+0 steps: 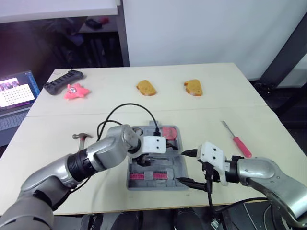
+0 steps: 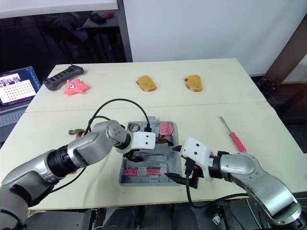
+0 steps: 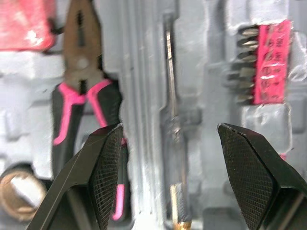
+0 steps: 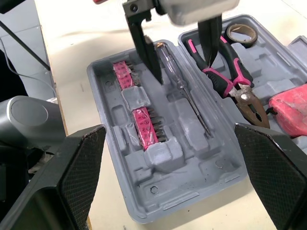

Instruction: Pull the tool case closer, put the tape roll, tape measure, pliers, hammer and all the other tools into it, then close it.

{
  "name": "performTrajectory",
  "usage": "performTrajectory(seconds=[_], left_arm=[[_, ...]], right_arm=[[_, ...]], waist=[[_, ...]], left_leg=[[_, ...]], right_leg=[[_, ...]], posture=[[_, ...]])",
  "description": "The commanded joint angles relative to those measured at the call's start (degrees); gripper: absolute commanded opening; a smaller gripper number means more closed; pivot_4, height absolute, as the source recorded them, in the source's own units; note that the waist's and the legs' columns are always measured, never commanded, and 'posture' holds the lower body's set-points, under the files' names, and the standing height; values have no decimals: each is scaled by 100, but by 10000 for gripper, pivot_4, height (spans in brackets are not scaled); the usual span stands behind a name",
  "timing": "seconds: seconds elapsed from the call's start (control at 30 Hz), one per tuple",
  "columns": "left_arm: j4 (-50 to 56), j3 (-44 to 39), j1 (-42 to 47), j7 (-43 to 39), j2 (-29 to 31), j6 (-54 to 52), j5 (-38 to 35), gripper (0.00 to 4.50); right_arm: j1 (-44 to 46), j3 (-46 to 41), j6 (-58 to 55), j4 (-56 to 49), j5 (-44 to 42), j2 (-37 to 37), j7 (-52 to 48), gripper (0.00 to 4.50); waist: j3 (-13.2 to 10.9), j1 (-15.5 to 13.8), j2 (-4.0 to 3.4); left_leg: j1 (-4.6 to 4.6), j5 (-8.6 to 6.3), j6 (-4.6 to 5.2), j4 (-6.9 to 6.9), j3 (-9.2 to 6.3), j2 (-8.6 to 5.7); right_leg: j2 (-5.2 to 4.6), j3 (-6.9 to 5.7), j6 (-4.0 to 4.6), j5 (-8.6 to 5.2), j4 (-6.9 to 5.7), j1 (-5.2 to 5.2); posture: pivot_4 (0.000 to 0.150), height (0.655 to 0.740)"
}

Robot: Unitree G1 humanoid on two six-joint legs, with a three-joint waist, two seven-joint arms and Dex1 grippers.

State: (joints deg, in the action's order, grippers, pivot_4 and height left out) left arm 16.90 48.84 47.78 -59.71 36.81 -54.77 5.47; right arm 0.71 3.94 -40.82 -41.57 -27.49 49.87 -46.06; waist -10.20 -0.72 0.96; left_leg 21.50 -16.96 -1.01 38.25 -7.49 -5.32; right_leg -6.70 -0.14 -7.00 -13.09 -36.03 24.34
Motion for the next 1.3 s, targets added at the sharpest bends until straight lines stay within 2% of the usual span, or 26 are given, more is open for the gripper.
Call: performTrajectory(seconds=[0.03,0.17,0.2,0.3,0.4,0.43,0.83,1.3], left_arm=[[241,-534,-126,-120,146,11,-245,32878],[152,-930,-430,-165,246,366,-456,32878],[132,-1033,-504,-138,215,429,-512,30585],[76,-1178,-702,-173,268,625,-601,19986],[-96,-1446,-980,-7,23,916,-775,4069],[-141,-1513,-1044,30,-51,997,-807,853],[-646,-1531,-1510,246,-94,1833,-476,853],[-1209,-1376,-1784,365,-276,2171,-159,853]], right_arm=[[-23,-102,27,-253,-91,-22,21,45000],[-30,-95,21,-271,-103,-18,49,45000],[-36,-99,20,-272,-106,-17,54,45000],[-46,-104,17,-273,-109,-7,58,45000],[-36,-109,10,-261,-112,2,57,45000],[-35,-109,9,-258,-111,3,57,45000],[-43,-175,-26,-278,-153,85,38,45000],[-108,-231,-38,-320,-182,136,34,45000]], waist=[[0,2,0],[0,2,-1],[0,0,-1],[0,-6,0],[0,-4,-1],[0,-6,0],[0,-4,-1],[2,0,-4]], left_leg=[[0,0,0,0,0,0],[-1,0,0,-1,0,1],[-1,0,0,-1,0,1],[0,0,0,0,0,0],[0,0,0,-1,0,0],[0,0,0,-1,1,0],[-1,0,0,-1,1,1],[-2,-1,0,-1,1,0]], right_leg=[[0,0,0,0,0,0],[0,0,0,0,0,1],[0,0,0,0,0,1],[-2,0,0,0,2,1],[-2,0,0,0,2,0],[-2,0,0,0,1,1],[-3,0,0,0,2,1],[-3,0,0,0,2,0]], posture=[[1500,7219],[1500,7219],[1500,7219],[1500,7219],[1500,7219],[1500,7219],[1500,7219],[1500,7219]])
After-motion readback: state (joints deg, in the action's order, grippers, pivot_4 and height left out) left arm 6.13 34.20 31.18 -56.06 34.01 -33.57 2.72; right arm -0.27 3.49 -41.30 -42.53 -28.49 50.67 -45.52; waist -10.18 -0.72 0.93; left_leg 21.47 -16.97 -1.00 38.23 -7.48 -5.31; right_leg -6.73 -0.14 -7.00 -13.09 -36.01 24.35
